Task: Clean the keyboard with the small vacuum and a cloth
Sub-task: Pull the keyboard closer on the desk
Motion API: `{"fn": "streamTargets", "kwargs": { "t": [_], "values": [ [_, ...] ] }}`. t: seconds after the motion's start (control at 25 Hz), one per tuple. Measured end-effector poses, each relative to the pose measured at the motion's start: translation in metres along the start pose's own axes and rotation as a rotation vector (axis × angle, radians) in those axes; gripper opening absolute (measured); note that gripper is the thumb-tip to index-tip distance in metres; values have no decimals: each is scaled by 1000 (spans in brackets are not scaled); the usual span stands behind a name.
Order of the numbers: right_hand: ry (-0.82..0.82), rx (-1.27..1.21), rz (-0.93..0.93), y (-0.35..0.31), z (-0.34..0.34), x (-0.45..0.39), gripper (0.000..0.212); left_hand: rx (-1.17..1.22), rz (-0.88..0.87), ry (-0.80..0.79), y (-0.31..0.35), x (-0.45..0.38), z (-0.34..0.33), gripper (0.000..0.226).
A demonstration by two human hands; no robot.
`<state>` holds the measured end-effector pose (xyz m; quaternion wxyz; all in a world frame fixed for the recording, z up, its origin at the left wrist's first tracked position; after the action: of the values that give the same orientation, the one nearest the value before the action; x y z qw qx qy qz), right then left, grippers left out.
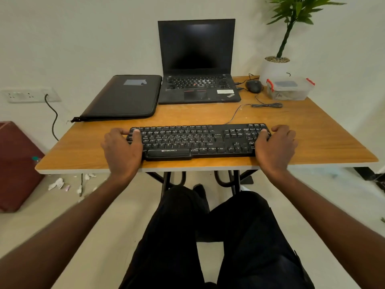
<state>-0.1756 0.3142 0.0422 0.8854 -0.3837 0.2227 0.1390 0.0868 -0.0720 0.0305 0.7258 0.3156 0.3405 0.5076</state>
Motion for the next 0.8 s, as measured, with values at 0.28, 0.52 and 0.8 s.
{"fn": "streamTargets", "kwargs": {
  "t": [0.28, 0.52, 0.8],
  "values": [
    [69, -128, -139, 28, 3, -19, 48, 96, -442, -41, 87, 12, -13, 22],
    [74, -55, 366, 41, 24, -104, 35, 231, -467, -571, 207, 47, -158, 10],
    [-23, -294, -43, 148, -1, -222, 49, 295, -293, -842, 306, 80, -311, 24]
  ]
}}
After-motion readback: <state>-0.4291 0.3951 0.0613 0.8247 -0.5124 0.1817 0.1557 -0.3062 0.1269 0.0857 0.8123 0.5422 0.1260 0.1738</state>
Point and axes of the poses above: each hand's wrist, its own x-axis away from the middle knuckle, its own z-axis out of the back of the hand, y = z × x, the point moved 10 cm from there along -x, towards the middle knuckle, and after that the axes turned 12 degrees about z, right-handed, at the moved point
